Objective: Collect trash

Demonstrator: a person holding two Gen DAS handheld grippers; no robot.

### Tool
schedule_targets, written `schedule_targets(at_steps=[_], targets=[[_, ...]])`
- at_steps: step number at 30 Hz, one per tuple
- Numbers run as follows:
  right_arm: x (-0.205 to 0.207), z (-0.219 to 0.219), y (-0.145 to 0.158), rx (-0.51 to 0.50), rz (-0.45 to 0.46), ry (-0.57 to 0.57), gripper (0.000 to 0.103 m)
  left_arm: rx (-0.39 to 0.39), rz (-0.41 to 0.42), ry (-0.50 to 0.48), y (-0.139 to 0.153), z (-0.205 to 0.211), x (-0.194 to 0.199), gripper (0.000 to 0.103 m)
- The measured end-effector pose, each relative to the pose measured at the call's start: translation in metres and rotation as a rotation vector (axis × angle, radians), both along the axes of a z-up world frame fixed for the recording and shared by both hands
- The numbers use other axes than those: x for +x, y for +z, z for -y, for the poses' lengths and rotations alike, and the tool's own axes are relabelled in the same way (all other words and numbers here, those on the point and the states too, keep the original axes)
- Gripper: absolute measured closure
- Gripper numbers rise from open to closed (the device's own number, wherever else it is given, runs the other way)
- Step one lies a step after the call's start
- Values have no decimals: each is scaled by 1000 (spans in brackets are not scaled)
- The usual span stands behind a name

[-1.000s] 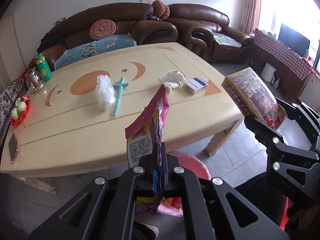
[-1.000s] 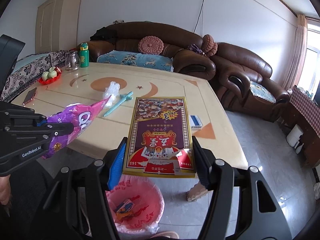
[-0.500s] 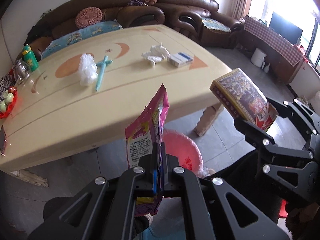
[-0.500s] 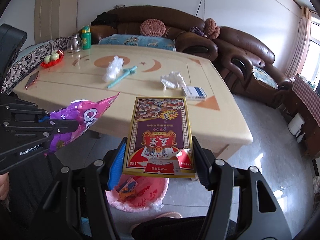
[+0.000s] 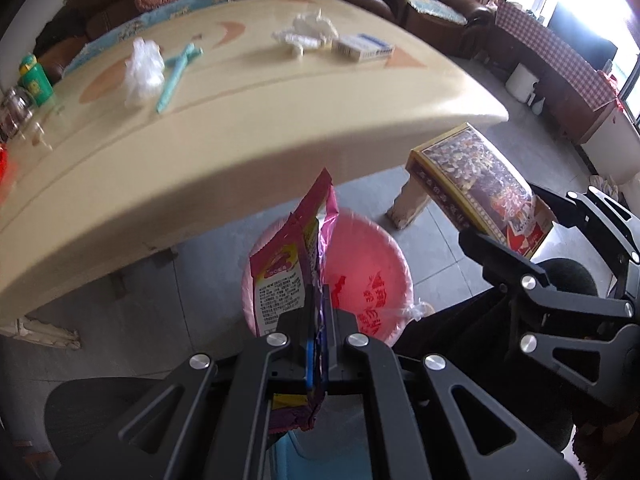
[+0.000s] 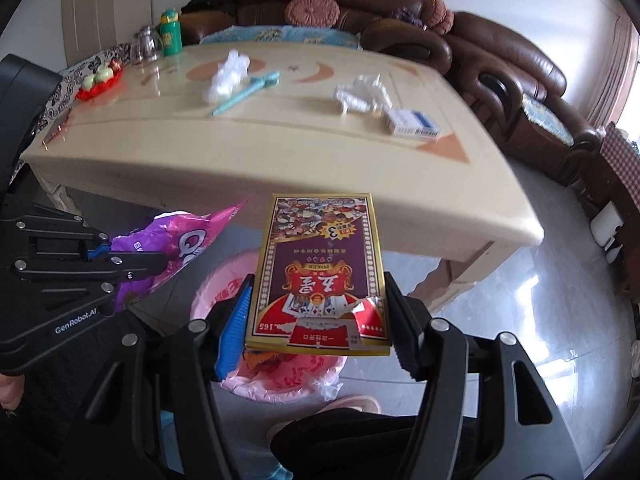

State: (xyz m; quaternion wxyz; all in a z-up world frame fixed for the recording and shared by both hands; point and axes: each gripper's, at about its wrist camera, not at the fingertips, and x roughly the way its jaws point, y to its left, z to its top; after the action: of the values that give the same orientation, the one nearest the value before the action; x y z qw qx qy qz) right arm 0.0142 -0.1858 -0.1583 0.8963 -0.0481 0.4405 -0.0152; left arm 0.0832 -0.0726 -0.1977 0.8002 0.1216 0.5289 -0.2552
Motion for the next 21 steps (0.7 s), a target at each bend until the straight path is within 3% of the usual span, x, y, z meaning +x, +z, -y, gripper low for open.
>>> schedule_targets(at_steps=[21], targets=[[49, 1, -100, 86, -214, -21, 43, 52, -224, 24, -108, 4, 51, 100]])
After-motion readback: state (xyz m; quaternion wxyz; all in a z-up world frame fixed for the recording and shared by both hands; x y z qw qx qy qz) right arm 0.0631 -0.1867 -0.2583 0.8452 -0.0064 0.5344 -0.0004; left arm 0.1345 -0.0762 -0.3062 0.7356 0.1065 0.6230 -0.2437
